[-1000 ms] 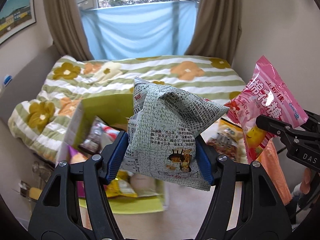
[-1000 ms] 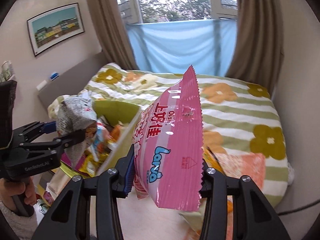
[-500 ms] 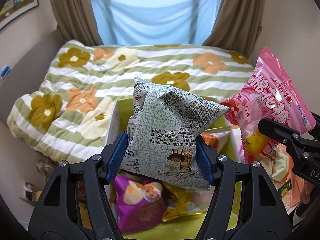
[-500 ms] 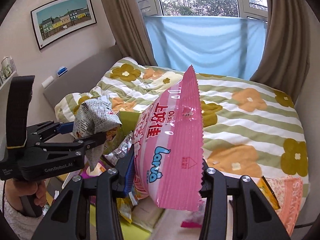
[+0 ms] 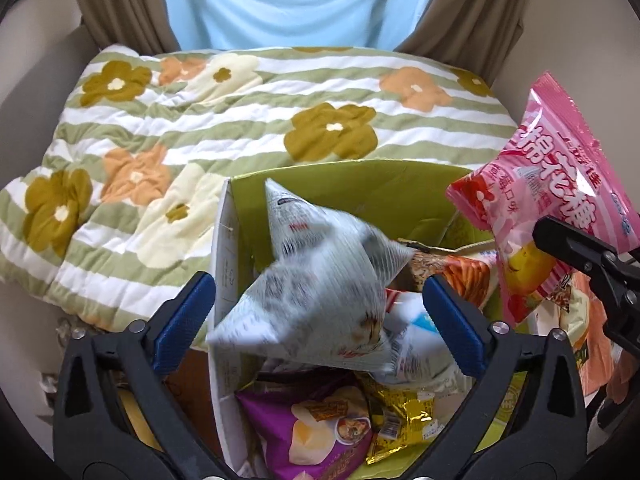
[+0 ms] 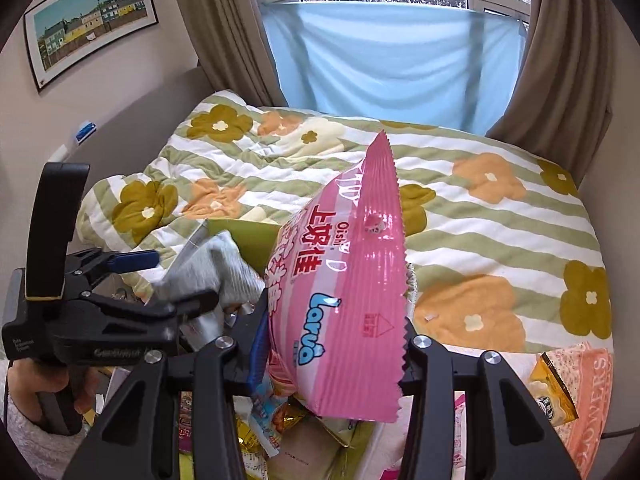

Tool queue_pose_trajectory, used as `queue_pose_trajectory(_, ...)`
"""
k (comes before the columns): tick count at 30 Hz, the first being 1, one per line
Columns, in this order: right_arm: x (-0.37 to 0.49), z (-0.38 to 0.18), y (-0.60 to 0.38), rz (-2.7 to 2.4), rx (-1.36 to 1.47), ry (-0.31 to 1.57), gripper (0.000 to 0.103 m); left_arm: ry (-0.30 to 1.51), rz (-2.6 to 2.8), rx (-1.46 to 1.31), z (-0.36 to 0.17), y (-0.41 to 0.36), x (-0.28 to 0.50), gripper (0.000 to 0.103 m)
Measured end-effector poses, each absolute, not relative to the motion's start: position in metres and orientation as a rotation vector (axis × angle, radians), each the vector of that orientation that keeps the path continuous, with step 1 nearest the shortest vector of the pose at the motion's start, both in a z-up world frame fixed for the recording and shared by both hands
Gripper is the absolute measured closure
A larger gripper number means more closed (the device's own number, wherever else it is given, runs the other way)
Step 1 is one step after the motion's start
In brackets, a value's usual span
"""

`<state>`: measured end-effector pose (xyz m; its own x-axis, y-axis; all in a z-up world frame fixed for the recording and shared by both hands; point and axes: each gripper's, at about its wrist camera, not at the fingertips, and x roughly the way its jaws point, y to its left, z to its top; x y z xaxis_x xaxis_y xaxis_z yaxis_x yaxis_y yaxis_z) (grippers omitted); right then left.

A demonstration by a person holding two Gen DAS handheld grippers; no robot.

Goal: Organize snacks
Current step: 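Carry both bags over the box and open both grippers to drop them, then grasp the TARE bag with the left gripper while the right grasps the cream-orange bag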

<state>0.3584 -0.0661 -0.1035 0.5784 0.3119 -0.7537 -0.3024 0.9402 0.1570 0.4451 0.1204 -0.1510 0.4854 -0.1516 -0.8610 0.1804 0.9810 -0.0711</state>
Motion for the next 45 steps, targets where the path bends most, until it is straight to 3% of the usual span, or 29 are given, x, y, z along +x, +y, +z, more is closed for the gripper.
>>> queue_pose_trajectory(13, 0.377, -0.122, -0.056, 0.477, -0.023, 0.914, 0.059, 1.023, -0.133, -0.031, -0.145, 0.132, 0.408, 0.0)
queue_pose_trajectory(16, 0.38, -0.126, -0.053, 0.486, -0.008, 0.919, 0.042, 1.025, -0.116, -0.037, -0.145, 0.134, 0.404, 0.0)
queue_pose_trajectory(18, 0.378, -0.126, -0.053, 0.48, -0.003, 0.898, 0.011, 1.026, -0.112, -0.048, -0.145, 0.135, 0.4, 0.0)
queue_pose_trajectory(45, 0.291, -0.084, -0.097, 0.304, 0.123, 0.817, 0.01, 0.92, -0.202, 0.037, -0.103, 0.104, 0.347, 0.0)
